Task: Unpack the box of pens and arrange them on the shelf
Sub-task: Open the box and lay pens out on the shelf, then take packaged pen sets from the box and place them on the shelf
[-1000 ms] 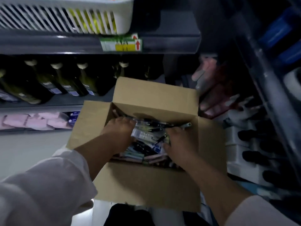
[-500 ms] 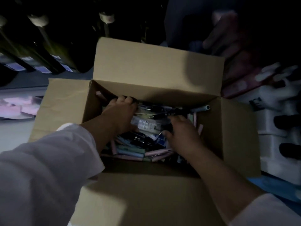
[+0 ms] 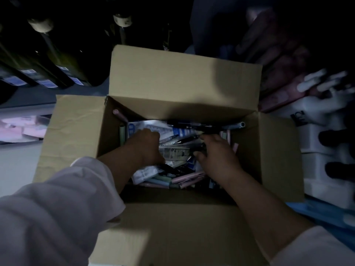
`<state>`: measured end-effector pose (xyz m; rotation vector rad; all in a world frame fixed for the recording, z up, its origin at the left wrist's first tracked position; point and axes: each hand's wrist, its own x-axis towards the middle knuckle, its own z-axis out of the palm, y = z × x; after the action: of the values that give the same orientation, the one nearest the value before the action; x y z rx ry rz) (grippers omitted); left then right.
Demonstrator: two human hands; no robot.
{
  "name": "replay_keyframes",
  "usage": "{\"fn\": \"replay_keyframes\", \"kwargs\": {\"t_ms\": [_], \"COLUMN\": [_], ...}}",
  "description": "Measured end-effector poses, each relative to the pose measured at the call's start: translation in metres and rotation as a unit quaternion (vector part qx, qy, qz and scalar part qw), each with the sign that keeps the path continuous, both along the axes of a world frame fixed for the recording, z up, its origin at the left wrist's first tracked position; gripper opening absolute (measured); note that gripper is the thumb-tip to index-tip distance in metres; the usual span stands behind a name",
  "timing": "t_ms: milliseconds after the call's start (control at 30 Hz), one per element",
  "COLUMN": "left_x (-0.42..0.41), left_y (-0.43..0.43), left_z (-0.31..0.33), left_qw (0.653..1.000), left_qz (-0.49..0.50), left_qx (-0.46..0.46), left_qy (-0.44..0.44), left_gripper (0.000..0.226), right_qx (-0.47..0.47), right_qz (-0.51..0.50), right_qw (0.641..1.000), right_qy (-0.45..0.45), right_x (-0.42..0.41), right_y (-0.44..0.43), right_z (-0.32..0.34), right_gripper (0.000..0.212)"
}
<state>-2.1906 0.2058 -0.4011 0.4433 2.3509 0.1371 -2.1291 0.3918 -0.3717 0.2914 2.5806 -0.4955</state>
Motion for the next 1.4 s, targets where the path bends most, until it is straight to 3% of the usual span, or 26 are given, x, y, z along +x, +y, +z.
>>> {"fn": "replay_keyframes", "kwargs": {"t_ms": [233, 500, 667, 700, 767, 833, 900, 1000, 1033, 1100, 1200, 1333, 1400], "left_x": [0.005, -0.002, -0.006, -0.006, -0.007, -0.006, -0.004, 0.001, 0.003, 0.008, 0.009, 0.007, 0.007], "left_y": [0.004, -0.019, -0.031, -0.031, -0.031, -0.03, -0.029, -0.024, -0.021, -0.013, -0.007, -0.008, -0.009], "left_z": [0.009, 0.029, 0.051, 0.055, 0.061, 0.068, 0.069, 0.071, 0.073, 0.075, 0.074, 0.068, 0.072], "left_qw": [0.992, 0.98, 0.958, 0.952, 0.944, 0.937, 0.927, 0.906, 0.895, 0.875, 0.871, 0.937, 0.95], "left_qz": [0.023, 0.083, 0.144, 0.156, 0.169, 0.176, 0.191, 0.204, 0.201, 0.192, 0.188, 0.18, 0.174], "left_qx": [-0.011, 0.042, 0.111, 0.135, 0.175, 0.213, 0.237, 0.274, 0.295, 0.328, 0.325, 0.215, 0.204], "left_qy": [-0.123, -0.176, -0.223, -0.227, -0.222, -0.214, -0.217, -0.249, -0.267, -0.301, -0.318, -0.211, -0.161], "left_gripper": [0.039, 0.034, 0.063, 0.058, 0.031, 0.025, 0.03, 0.036, 0.039, 0.041, 0.039, 0.1, 0.112], "right_qx": [-0.036, -0.081, -0.141, -0.173, -0.228, -0.298, -0.417, -0.576, -0.619, -0.668, -0.679, -0.638, -0.605], "right_qz": [-0.027, -0.07, -0.123, -0.155, -0.25, -0.374, -0.482, -0.544, -0.547, -0.548, -0.552, -0.557, -0.572], "right_qw": [0.999, 0.994, 0.982, 0.973, 0.941, 0.878, 0.769, 0.603, 0.558, 0.5, 0.483, 0.533, 0.552], "right_qy": [0.005, 0.013, 0.01, 0.009, 0.014, 0.006, -0.049, -0.093, -0.085, -0.057, -0.027, 0.015, 0.039], "right_x": [0.007, 0.014, 0.018, 0.02, 0.022, 0.024, 0.023, 0.021, 0.019, 0.013, 0.009, 0.011, 0.012], "right_y": [0.001, 0.001, -0.011, -0.014, -0.02, -0.024, -0.03, -0.035, -0.036, -0.037, -0.035, -0.027, -0.02], "right_z": [0.012, 0.028, 0.047, 0.049, 0.05, 0.054, 0.058, 0.061, 0.061, 0.059, 0.06, 0.059, 0.062], "right_gripper": [0.046, 0.05, 0.043, 0.041, 0.036, 0.033, 0.029, 0.023, 0.027, 0.026, 0.015, 0.015, 0.019]}}
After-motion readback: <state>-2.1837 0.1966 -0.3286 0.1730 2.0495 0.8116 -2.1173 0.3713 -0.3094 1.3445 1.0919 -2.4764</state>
